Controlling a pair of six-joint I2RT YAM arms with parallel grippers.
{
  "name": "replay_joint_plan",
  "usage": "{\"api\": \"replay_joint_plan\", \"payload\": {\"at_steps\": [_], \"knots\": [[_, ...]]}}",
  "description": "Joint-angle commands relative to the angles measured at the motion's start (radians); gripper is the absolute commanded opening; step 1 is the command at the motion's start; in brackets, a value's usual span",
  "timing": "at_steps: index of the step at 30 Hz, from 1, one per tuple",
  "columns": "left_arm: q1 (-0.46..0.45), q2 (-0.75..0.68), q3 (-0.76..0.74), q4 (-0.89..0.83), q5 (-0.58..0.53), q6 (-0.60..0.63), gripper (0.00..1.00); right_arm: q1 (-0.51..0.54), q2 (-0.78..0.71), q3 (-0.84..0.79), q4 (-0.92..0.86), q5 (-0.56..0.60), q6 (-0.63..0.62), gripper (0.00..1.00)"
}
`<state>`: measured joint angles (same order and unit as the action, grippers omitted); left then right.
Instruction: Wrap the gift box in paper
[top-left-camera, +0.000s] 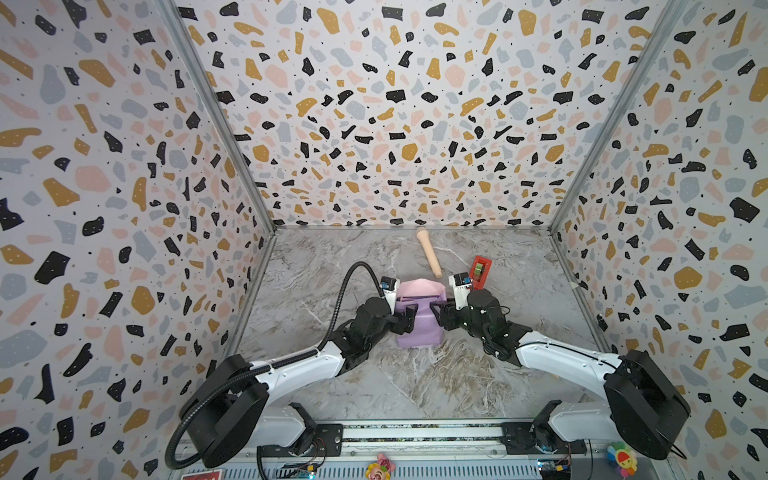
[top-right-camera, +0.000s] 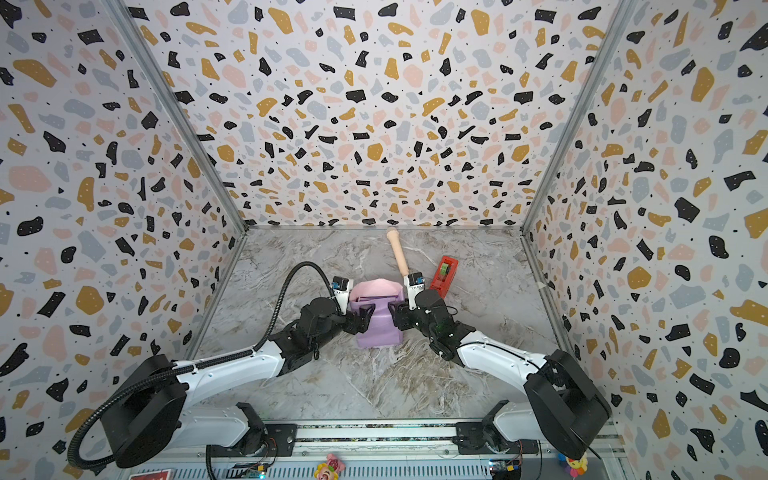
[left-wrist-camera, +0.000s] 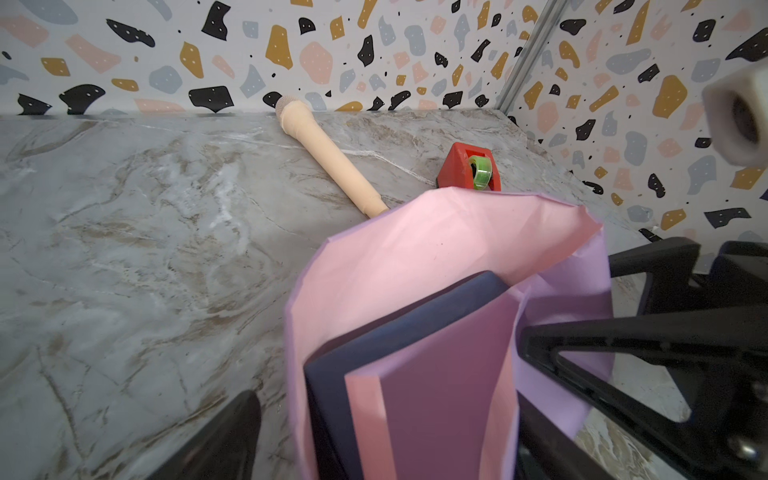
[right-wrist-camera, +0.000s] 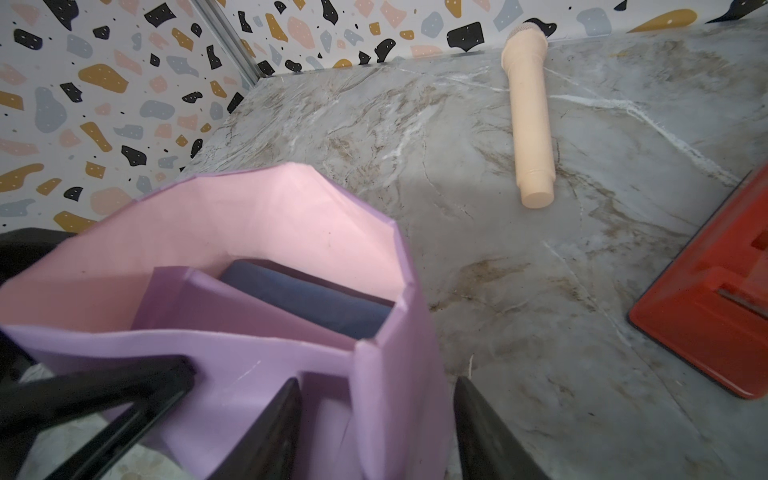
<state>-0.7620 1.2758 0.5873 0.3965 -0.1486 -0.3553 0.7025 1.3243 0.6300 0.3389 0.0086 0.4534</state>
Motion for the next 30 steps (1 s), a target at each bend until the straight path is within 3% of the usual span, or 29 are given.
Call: {"api": "replay_joint_plan", "payload": {"at_steps": [1,9,17,25,30], "knots": [[0.005,-0.044,-0.026,0.006,0.021,-0.011,0.89,-0.004,-0.002,-0.024,-0.077,0.028,-0.002,0.57],[0.021,-0.034,-0.005,-0.052,-0.033,-0.001,0.87,-0.005,-0.017,-0.039,-0.079,0.030,-0.003,0.56],[0.023,-0.051,-0.020,-0.035,0.022,-0.005,0.88,-0.005,-0.025,-0.041,-0.084,0.032,-0.005,0.55],[0.023,-0.184,-0.112,0.010,0.165,0.011,0.89,-0.004,-0.026,-0.038,-0.086,0.030,-0.009,0.55],[0.023,-0.134,-0.098,-0.026,0.167,0.054,0.90,-0.004,-0.018,-0.038,-0.079,0.026,-0.007,0.55]]}}
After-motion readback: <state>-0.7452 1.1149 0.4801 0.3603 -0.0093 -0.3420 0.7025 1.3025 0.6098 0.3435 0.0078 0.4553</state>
